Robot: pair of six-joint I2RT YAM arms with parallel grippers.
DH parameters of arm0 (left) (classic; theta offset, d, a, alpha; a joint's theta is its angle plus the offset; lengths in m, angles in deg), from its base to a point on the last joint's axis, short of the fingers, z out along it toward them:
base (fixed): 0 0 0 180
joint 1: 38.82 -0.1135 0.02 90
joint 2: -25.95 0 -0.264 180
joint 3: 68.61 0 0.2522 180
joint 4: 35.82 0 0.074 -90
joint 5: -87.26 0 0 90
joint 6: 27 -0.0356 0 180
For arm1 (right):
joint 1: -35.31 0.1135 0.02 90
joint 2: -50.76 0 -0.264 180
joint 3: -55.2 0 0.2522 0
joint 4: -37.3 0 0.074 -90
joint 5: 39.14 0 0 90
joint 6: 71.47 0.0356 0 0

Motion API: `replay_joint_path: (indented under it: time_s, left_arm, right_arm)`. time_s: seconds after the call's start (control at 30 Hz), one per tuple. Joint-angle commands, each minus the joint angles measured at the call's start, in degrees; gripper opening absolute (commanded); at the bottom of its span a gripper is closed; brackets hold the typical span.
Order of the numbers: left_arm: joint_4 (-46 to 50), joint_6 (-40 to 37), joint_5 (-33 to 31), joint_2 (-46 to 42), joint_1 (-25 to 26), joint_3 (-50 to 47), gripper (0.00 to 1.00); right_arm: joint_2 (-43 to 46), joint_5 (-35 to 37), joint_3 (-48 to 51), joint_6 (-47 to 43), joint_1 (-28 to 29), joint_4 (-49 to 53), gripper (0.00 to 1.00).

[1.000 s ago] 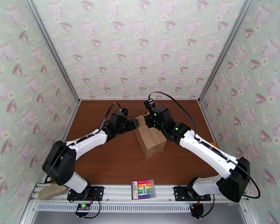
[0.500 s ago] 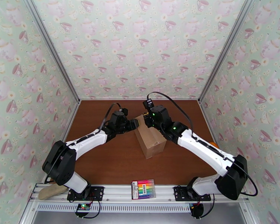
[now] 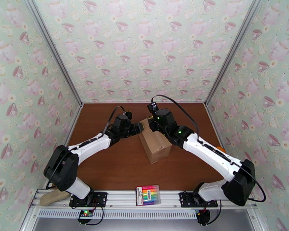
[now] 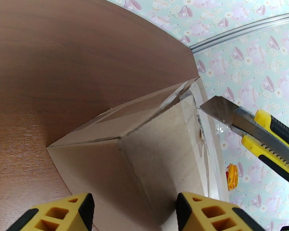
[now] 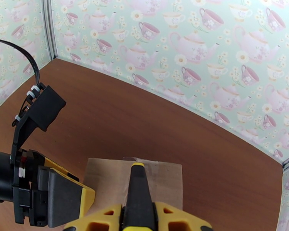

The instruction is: Unpack the express box

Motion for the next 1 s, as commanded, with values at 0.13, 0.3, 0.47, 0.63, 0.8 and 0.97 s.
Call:
replay_joint_path:
  time_s: [0.13,0.3,0.47,0.63,0.8,0.97]
  left_arm:
    - [2.11,-0.05,-0.39,1.98,-0.04,-0.56,0.62]
    - [2.10,0.30,-1.64,2.83,-0.37,-0.08,0.62]
    - [1.67,0.39,-2.48,3.53,-0.85,0.32,0.62]
    - [1.15,0.52,-2.99,4.38,-1.18,0.67,0.62]
    - [0.52,0.74,-3.17,5.33,-1.56,1.19,0.62]
    - [0.33,0.55,-3.47,6.07,-1.91,2.03,0.62]
  right_arm:
    - [-0.34,0.85,1.19,-0.62,0.28,0.07,0.00]
    - [0.13,0.54,1.89,-0.16,0.26,0.54,0.00]
    - [0.77,-0.03,3.03,0.08,0.22,0.75,0.00]
    - [1.72,-0.17,4.20,0.64,0.27,0.95,0.00]
    - [2.60,-0.36,5.01,1.16,0.28,1.30,0.00]
    - [3.25,-0.34,5.54,1.39,0.27,1.55,0.00]
